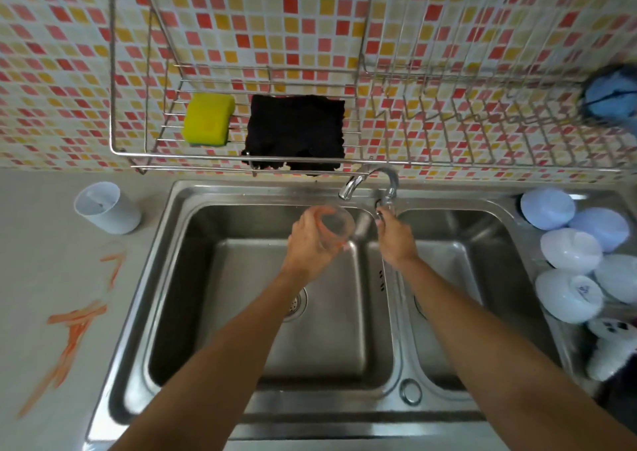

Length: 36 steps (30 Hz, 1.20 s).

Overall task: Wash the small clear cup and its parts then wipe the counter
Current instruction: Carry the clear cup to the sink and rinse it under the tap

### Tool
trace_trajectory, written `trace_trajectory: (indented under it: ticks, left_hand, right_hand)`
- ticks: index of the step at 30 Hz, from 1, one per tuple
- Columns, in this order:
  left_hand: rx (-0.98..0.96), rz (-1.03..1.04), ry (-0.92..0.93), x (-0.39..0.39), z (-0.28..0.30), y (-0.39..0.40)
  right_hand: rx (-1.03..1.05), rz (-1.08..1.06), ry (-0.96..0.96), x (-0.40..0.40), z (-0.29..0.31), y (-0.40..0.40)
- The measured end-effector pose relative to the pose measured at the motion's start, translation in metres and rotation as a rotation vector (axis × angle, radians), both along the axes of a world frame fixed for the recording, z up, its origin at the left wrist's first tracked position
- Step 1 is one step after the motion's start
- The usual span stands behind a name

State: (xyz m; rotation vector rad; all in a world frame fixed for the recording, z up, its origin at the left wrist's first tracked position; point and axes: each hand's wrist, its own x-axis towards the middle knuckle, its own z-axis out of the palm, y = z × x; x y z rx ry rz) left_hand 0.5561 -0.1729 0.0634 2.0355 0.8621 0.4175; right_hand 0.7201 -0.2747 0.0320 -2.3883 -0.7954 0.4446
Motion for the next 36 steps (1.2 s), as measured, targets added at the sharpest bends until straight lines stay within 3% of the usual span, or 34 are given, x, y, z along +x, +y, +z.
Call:
trace_trajectory:
  ticks: [20, 30, 36]
  left_hand:
    - [-0.094, 0.033, -0.037, 0.01, 0.004, -0.008]
    - [-0.036, -0.091, 0.025, 0.005, 0.001, -0.016]
    - [-0.092, 0.027, 0.013, 0.004, 0.002, -0.012]
  right_hand:
    - [-0.011, 0.053, -0.053, 0.003, -0.004, 0.007]
    - [0.013, 0.064, -0.115, 0.007, -0.003, 0.01]
    - [0.052, 0.048, -0.145, 0.01, -0.001, 0.004]
